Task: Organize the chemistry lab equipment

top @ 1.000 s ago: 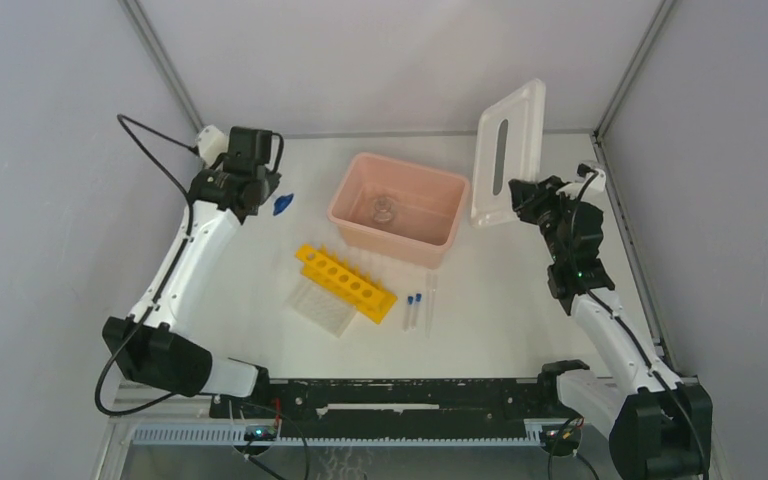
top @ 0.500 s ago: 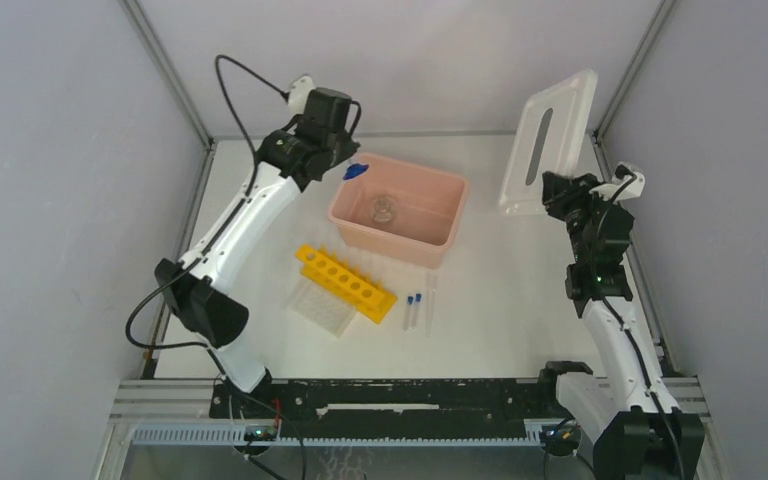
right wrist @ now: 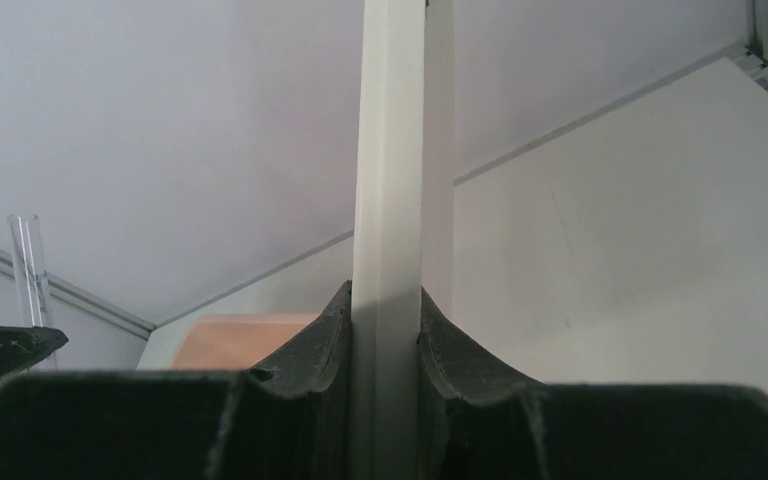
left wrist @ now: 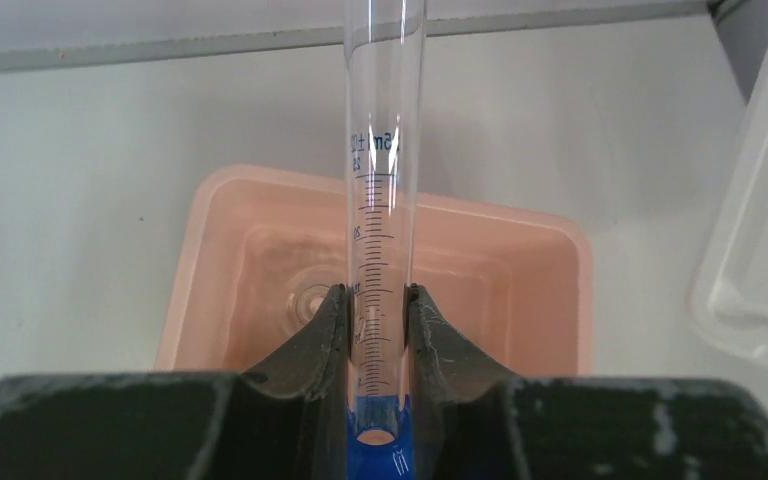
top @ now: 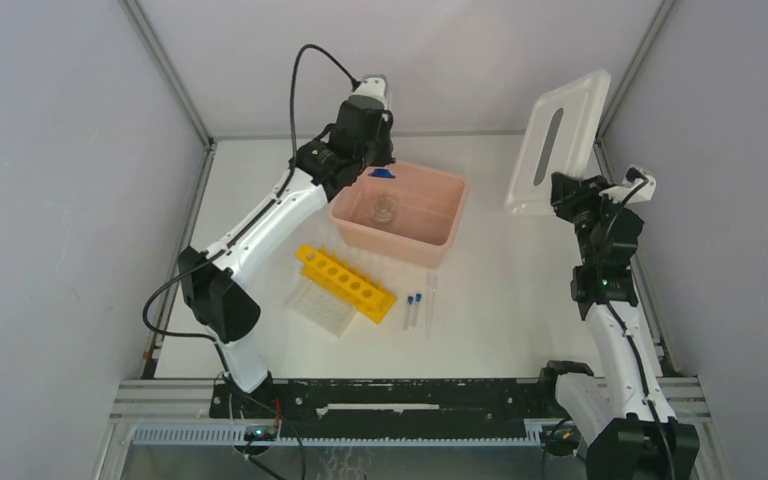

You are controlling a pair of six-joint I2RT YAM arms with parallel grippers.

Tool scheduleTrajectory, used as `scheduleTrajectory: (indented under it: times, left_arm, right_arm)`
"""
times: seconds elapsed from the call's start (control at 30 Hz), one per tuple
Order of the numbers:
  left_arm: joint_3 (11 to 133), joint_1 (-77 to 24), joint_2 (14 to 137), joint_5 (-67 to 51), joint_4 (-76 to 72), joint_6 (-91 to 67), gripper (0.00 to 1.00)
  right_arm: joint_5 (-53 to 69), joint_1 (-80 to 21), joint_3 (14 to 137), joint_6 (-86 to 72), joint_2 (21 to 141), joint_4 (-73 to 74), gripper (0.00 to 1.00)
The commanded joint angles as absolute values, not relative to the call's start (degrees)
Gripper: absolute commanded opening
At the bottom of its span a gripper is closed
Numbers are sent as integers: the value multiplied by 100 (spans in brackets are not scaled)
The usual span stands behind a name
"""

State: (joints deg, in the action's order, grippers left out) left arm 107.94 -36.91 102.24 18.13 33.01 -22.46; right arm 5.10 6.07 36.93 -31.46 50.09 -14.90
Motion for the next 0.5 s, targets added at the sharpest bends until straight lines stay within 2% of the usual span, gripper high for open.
scheduleTrajectory:
  times: [0.0, 0.23, 0.47]
  left_arm:
    - [10547, -3839, 10202, 1597, 2636, -673, 0]
    - [10197, -4231, 10461, 2013, 2422, 998, 0]
    - [10095, -4375, 10664, 1652, 2639, 2005, 0]
  right_arm:
    - [562, 731, 3980, -3271, 4824, -1824, 0]
    - [606, 816, 3981, -3311, 4791, -1889, 0]
    - [606, 847, 3990, -3273, 4732, -1803, 0]
